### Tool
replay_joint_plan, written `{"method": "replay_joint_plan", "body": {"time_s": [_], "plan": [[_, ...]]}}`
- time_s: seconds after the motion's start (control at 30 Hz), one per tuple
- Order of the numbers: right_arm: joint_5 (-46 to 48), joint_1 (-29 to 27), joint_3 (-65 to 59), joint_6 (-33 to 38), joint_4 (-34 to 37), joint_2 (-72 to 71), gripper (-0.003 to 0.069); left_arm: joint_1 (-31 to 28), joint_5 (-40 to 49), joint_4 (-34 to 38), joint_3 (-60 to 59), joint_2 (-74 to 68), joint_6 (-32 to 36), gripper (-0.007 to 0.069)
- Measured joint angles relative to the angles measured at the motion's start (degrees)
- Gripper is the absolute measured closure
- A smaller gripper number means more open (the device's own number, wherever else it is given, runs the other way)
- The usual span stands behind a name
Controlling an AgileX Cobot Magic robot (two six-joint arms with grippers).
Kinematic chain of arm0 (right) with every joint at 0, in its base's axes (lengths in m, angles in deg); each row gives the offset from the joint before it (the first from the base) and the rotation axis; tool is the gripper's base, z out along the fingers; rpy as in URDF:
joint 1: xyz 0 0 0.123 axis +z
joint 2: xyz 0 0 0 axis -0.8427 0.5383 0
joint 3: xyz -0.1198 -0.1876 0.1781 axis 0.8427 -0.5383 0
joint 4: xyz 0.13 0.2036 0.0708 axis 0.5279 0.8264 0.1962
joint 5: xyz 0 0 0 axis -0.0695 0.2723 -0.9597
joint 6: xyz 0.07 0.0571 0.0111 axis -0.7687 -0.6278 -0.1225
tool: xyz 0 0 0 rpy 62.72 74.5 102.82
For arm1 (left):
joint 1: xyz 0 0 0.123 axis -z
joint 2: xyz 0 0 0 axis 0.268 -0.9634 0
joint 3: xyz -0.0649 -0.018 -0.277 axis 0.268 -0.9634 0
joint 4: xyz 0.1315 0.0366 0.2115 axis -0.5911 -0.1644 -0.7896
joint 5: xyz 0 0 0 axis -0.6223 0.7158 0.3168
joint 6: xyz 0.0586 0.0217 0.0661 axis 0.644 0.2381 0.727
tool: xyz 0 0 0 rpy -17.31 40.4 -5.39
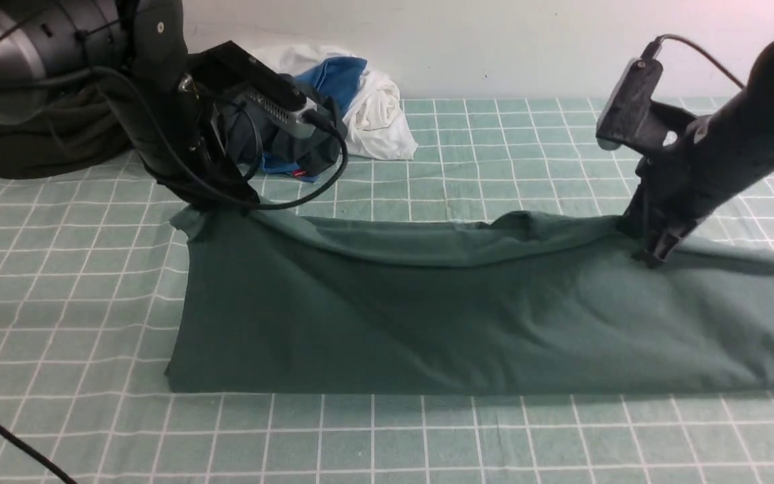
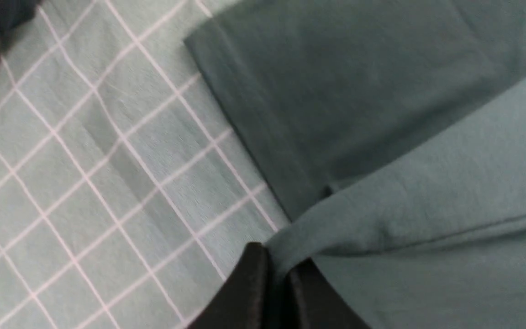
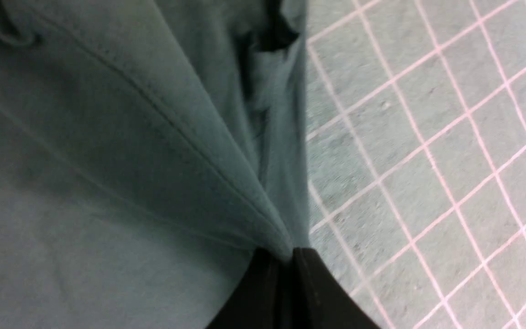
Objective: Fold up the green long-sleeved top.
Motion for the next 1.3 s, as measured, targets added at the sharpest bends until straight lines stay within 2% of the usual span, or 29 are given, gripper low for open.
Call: {"method": "replay_joint_plan", "body": {"time_s": [0.23, 0.3, 0.4, 0.43, 0.5, 0.53, 0.57, 0.63, 0.67, 0.77, 0.87, 0.93, 1.07, 1.13, 1.17, 1.3], "plan": [[-5.89, -0.75, 5.49, -6.03, 0.07, 10.38, 0.0617, -1.46, -5.97, -0.79, 8.01, -11.10, -0.11, 0.0615], [-7.40, -0.75, 6.11, -7.70, 0.07, 12.03, 0.0586, -1.51, -8.26, -0.79, 8.32, -13.02, -0.40, 0.0613], [-10.37, -0.75, 6.37, -13.07, -1.03, 13.58, 0.0478, -1.78, -10.74, -0.92, 8.33, -15.31, -1.55, 0.0580], [-10.50, -0.75, 6.44, -13.55, -1.16, 13.58, 0.0470, -1.85, -10.81, -0.99, 8.33, -15.43, -1.71, 0.0577], [-11.41, -0.76, 6.66, -20.88, -3.90, 13.34, 0.0364, -2.40, -11.23, -2.19, 8.33, -16.23, -4.80, 0.0515], [-11.40, -0.76, 6.66, -21.46, -3.90, 13.28, 0.0356, -2.48, -11.21, -2.32, 8.33, -16.23, -5.13, 0.0508], [-10.88, -0.76, 6.66, -25.53, -4.89, 12.42, 0.0303, -2.83, -11.43, -3.37, 8.38, -16.22, -7.89, 0.0453], [-9.00, -0.63, 6.68, -28.48, -5.10, 11.02, 0.0259, -3.01, -11.13, -4.44, 8.98, -16.17, -11.34, 0.0381], [-7.31, -0.28, 6.73, -29.21, -4.34, 10.02, 0.0247, -3.03, -10.19, -5.00, 9.57, -16.17, -13.86, 0.0324], [-3.78, 1.54, 6.73, -29.20, 0.52, 8.77, 0.0242, -2.94, -7.37, -5.25, 11.38, -15.99, -16.69, 0.0237], [-1.80, 4.37, 6.73, -26.41, 7.59, 9.81, 0.0266, -2.34, -3.66, -5.36, 13.29, -16.00, -17.58, 0.0194], [-2.56, 6.60, 6.73, -24.00, 11.76, 12.01, 0.0297, -1.77, -1.62, -5.41, 14.09, -15.85, -17.77, 0.0198], [-6.07, 8.36, 6.73, -22.29, 13.97, 16.02, 0.0344, -1.16, 0.73, -5.28, 14.27, -14.98, -17.89, 0.0249], [-10.09, 8.30, 6.73, -22.54, 14.08, 18.86, 0.0377, -1.11, 2.76, -5.32, 14.35, -13.52, -17.89, 0.0330], [-11.37, 8.20, 6.73, -22.98, 14.08, 19.02, 0.0382, -1.11, 2.91, -5.32, 14.35, -13.37, -17.89, 0.0337], [-21.87, 4.82, 7.23, -30.26, 13.91, 19.95, 0.0414, -1.11, 5.61, -5.22, 14.35, -9.15, -17.33, 0.0519]]}}
